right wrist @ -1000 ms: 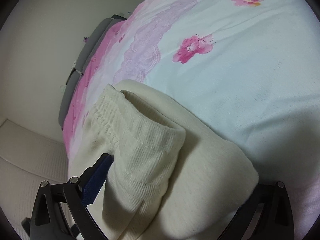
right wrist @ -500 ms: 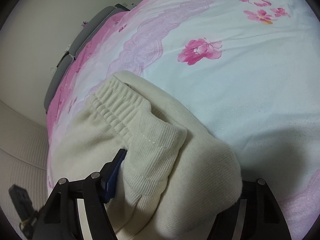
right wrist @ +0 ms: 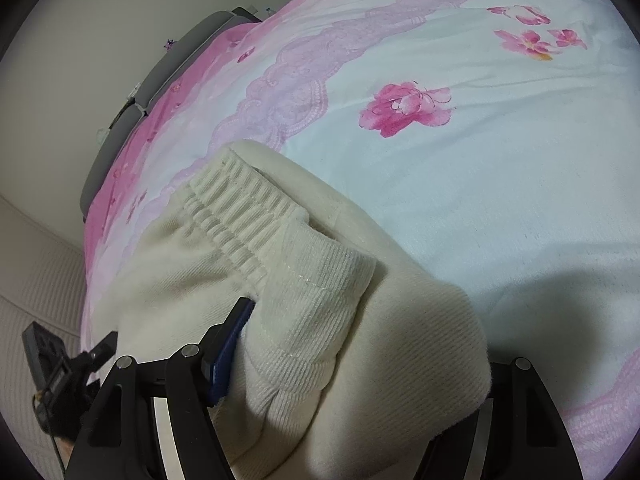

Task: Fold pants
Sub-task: 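Grasp the bundle edge with the right gripper while the left gripper grasps its other side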

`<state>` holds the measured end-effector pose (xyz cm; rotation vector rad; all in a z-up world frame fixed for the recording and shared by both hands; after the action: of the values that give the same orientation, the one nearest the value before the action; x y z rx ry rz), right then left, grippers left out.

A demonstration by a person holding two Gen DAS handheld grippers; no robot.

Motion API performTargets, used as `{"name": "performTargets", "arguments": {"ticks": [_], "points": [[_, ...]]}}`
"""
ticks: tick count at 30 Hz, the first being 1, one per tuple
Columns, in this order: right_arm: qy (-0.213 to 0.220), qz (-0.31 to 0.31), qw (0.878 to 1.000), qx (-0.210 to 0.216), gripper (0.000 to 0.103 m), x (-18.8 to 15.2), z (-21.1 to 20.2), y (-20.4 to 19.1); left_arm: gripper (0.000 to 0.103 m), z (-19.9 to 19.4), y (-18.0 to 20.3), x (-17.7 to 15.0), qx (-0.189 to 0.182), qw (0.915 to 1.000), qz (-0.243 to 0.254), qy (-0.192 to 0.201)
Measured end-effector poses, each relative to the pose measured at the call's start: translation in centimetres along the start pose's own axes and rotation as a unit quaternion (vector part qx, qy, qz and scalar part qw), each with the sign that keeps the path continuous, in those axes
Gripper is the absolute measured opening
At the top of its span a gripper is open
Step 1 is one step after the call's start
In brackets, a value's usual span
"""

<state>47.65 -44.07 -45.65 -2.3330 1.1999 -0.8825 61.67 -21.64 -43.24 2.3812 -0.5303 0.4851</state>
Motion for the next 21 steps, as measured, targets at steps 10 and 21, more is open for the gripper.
{"name": "performTargets", "arguments": {"ticks": [10, 21], "points": [[-0.007, -0.009, 1.000, -0.009, 0.061, 0.1, -0.1, -0.6, 0.042, -0.4, 0.4, 0.3, 0.013, 0.9995, 0.003, -0.030], [-0.017, -0.027, 0.999, -0.026, 0.042, 0.9, -3.9, -3.3, 0.030, -3.4, 3.1, 0.8, 0.066, 0.9964, 0.030, -0.044]]}}
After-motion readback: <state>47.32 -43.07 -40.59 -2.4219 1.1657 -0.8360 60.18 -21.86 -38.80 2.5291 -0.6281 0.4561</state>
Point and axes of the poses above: each gripper's, at about its wrist camera, not at the fingertips, and z roughly the way its jaws point, y to its right, x to its top, the point moved 10 cm from there along z, roughly the way its jaws point, and after that the axes turned 5 degrees about z, right-handed, at the moved point
